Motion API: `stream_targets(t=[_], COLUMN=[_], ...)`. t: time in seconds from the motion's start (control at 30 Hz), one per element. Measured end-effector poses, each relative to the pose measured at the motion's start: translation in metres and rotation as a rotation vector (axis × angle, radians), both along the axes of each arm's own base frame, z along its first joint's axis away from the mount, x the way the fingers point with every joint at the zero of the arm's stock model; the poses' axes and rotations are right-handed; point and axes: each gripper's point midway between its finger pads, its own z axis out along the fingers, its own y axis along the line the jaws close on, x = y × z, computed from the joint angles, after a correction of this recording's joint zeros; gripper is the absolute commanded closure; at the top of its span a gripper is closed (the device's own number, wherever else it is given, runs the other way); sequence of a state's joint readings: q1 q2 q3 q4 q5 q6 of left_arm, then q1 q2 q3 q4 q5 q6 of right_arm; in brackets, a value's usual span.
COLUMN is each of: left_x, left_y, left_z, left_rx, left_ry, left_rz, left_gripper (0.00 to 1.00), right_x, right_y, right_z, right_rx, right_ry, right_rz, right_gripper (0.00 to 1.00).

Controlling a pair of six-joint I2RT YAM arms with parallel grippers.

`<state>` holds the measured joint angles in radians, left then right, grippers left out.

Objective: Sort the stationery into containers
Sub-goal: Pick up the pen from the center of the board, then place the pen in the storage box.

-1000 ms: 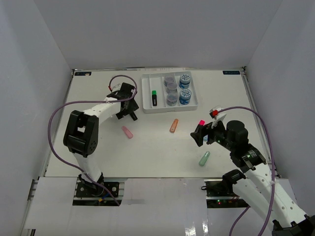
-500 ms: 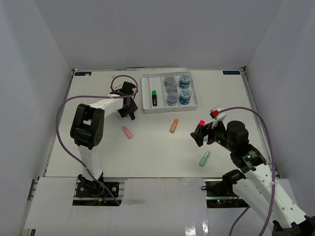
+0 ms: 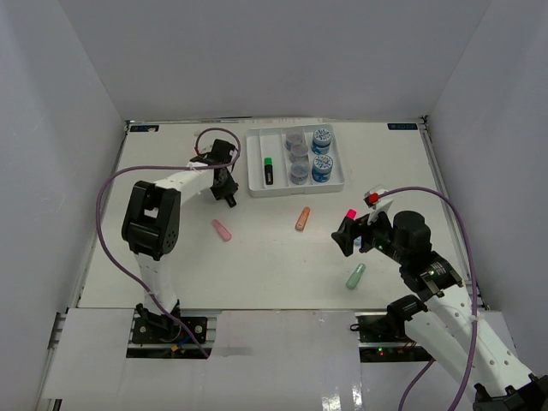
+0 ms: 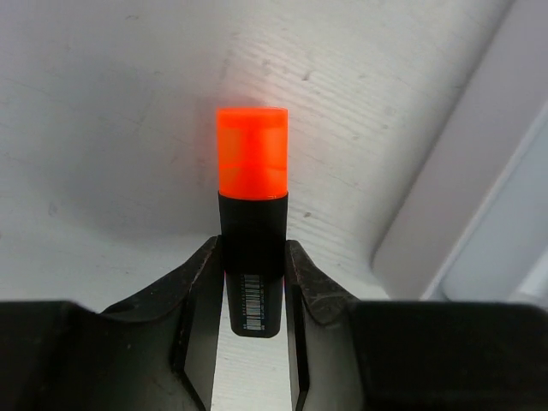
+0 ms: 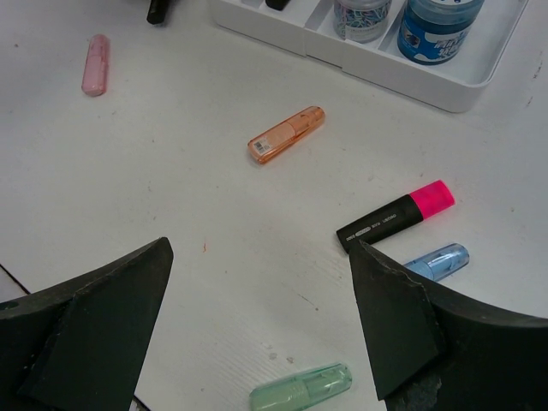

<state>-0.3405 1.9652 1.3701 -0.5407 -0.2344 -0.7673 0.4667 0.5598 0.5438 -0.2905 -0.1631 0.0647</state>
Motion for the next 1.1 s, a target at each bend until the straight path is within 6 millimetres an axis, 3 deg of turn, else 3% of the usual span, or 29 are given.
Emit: stream_targets(t=[0.17, 0.4, 0.5, 0.6, 0.73, 0.87, 1.1], left_x=[0.022, 0.064, 0.078, 0.092, 0.099, 0.095, 0.094], left_y=[-0.025, -0.099, -0.129, -0.145, -0.153, -0.156, -0.161], left_z=[0.035, 0.134, 0.153, 0.139, 0.088, 0.054, 0.063], left_rx=[-0.068, -0.191, -0.234, -0.244, -0.228, -0.222, -0.228], left_ry=[-0.070, -0.306, -0.366, -0.362, -0.280, -0.212, -0.233], left_rz=[-0.079, -0.244, -0.299, -0.326, -0.352, -0.376, -0.411], left_gripper=[0.83, 0.74, 0.69, 0.63, 0.53, 0.39, 0.14], right_x=[0.000, 0.000, 0.000, 0.000, -0.001, -0.001, 0.007], right_y=[0.000, 0.000, 0.000, 0.000, -0.001, -0.002, -0.011], right_z=[0.000, -0.001, -0.001, -0.002, -0.004, -0.008, -0.027], right_rx=[0.000, -0.002, -0.002, -0.003, -0.006, -0.013, -0.044], right_ry=[0.000, 0.004, 0.005, 0.010, 0.017, 0.036, 0.142], right_rz=[0.000, 0.000, 0.000, -0.001, -0.004, -0.014, -0.114], right_gripper=[0.10, 0.10, 0.10, 0.10, 0.10, 0.10, 0.05])
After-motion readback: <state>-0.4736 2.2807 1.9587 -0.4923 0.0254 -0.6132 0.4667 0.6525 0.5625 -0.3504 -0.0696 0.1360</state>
